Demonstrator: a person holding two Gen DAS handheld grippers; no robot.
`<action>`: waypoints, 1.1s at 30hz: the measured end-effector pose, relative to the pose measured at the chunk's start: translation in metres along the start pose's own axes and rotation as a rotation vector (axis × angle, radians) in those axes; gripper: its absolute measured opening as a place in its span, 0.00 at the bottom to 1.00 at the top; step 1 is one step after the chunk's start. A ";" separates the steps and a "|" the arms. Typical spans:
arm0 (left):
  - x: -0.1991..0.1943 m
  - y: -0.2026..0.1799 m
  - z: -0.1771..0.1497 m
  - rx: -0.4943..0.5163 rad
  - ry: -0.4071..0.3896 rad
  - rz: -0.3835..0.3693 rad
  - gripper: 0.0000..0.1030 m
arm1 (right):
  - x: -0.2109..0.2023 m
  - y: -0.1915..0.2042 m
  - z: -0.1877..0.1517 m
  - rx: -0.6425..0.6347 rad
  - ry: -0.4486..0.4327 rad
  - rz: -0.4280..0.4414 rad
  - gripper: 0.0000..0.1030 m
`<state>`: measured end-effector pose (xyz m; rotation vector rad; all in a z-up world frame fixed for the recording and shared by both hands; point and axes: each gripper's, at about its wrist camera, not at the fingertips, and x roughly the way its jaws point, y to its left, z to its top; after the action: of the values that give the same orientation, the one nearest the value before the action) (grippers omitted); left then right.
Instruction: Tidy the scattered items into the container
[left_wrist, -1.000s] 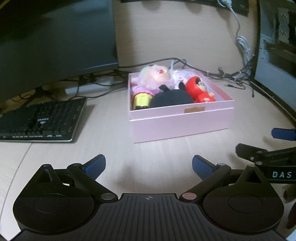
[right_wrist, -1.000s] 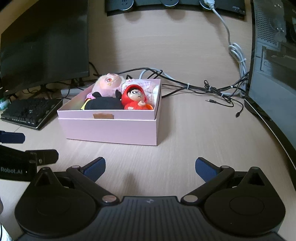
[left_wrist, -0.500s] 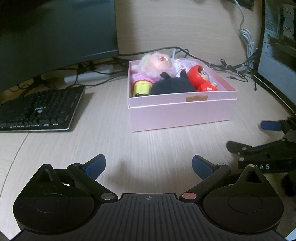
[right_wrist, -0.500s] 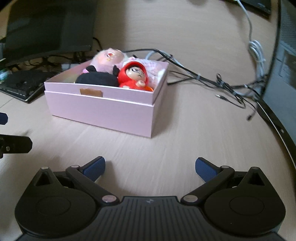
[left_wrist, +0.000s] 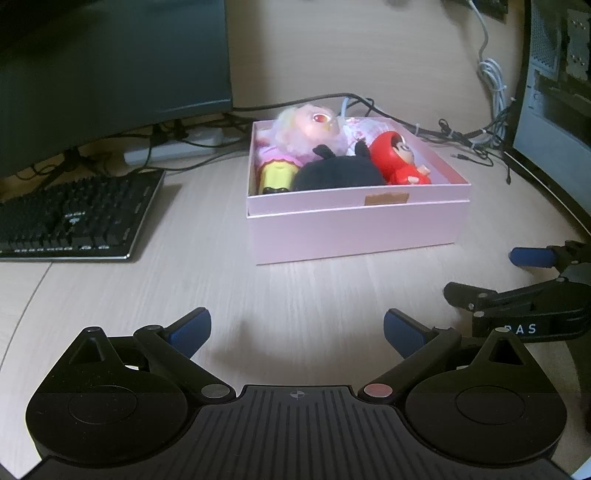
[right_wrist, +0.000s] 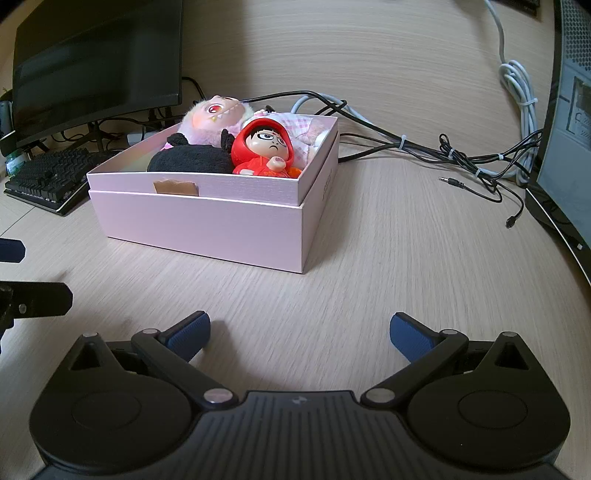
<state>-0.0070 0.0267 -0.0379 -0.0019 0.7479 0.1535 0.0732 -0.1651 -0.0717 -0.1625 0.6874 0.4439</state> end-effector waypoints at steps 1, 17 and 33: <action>-0.001 -0.001 0.000 0.002 -0.004 0.001 0.99 | 0.000 0.000 0.000 0.000 0.000 0.000 1.00; -0.006 -0.006 0.003 -0.004 -0.041 -0.033 0.99 | 0.000 0.000 0.000 0.001 0.000 -0.002 1.00; -0.011 -0.007 0.003 0.003 -0.066 -0.025 0.99 | 0.000 0.001 0.000 0.002 -0.001 -0.002 1.00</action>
<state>-0.0120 0.0182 -0.0285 -0.0032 0.6817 0.1276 0.0728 -0.1646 -0.0717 -0.1610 0.6871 0.4408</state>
